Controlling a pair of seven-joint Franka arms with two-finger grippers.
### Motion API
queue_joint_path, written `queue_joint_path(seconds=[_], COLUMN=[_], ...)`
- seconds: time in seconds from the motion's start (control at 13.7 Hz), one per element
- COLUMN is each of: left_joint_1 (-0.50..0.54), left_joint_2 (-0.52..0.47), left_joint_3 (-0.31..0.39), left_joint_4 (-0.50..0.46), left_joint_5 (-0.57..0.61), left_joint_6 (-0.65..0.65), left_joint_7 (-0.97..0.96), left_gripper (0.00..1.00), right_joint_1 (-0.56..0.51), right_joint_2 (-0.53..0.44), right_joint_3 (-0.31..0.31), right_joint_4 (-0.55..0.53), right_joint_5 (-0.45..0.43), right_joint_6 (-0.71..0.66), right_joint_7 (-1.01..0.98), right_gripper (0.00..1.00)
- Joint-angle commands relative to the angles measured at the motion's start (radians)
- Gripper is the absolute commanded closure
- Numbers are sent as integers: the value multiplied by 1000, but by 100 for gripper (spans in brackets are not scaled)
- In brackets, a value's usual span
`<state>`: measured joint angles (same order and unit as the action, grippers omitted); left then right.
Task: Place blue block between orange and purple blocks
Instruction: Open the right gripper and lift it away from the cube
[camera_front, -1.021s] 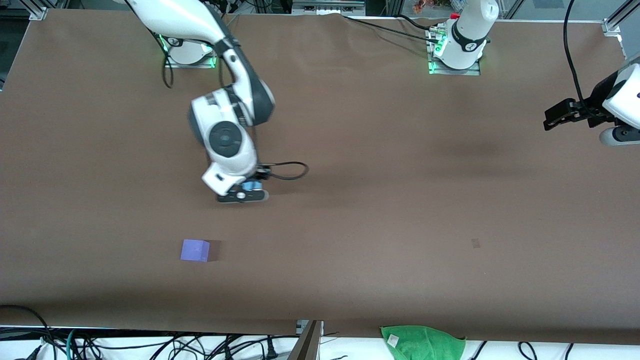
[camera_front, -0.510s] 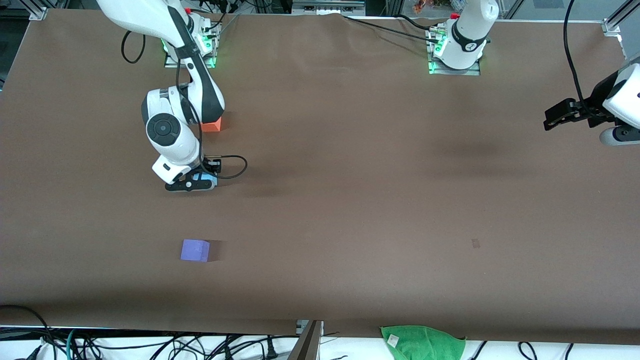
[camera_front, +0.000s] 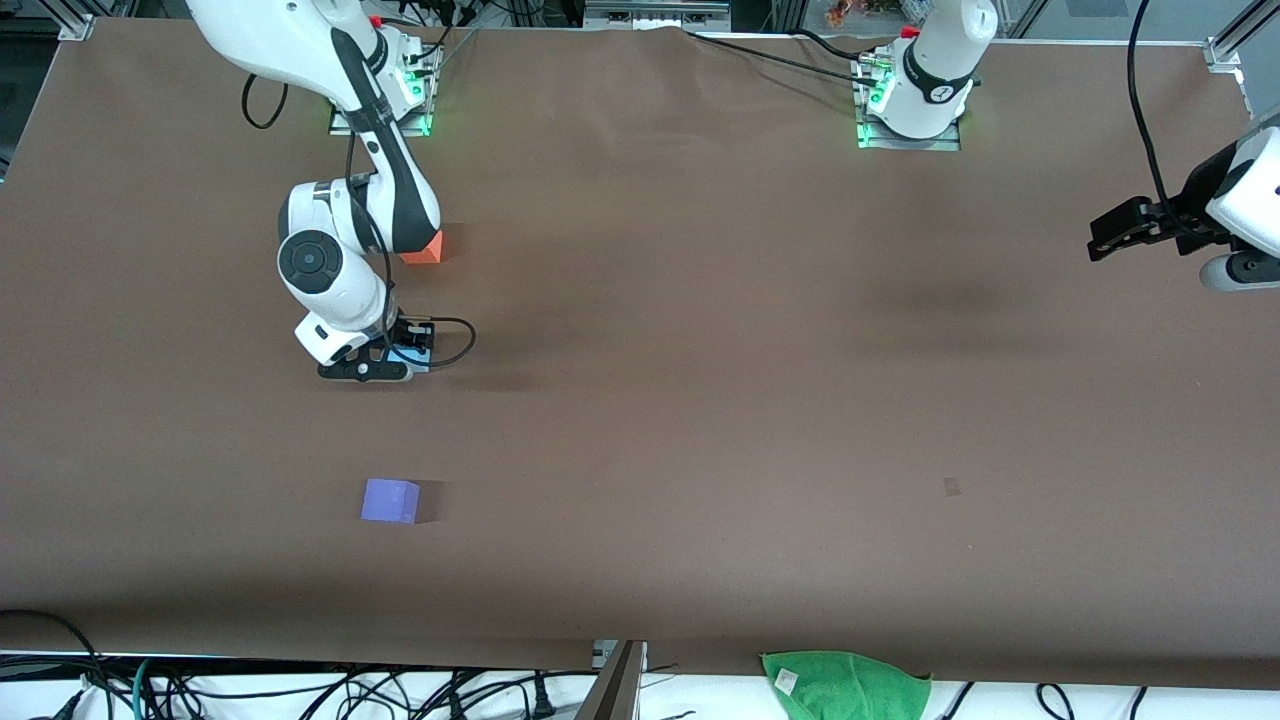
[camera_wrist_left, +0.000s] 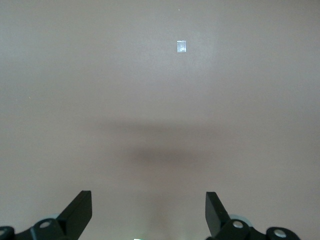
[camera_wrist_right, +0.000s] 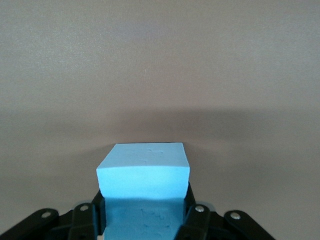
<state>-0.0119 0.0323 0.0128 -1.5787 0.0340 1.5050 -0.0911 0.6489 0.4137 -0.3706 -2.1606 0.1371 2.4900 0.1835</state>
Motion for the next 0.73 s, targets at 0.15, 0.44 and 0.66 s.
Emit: queue_joint_path(seconds=[0.15,0.44,0.66], left_joint_1=[4,4,6], left_joint_2=[6,8,8], left_joint_3=[1,1,1], left_joint_4=[28,28,28], left_joint_5=[-9,-8,-8], left_joint_6=[-17,-16,-14], left_joint_7=[-1,-1,-1], left_gripper=[0,0,0], right_joint_1=[-2,3,5], right_joint_2=[8,-47,-114], right_joint_3=[9,10,6], right_joint_4=[-7,62,212], right_joint_5=[27,27,30], right_joint_6=[41,-54,-328], right_joint_7=[-22,-27,-4], right_gripper=[9,1,1])
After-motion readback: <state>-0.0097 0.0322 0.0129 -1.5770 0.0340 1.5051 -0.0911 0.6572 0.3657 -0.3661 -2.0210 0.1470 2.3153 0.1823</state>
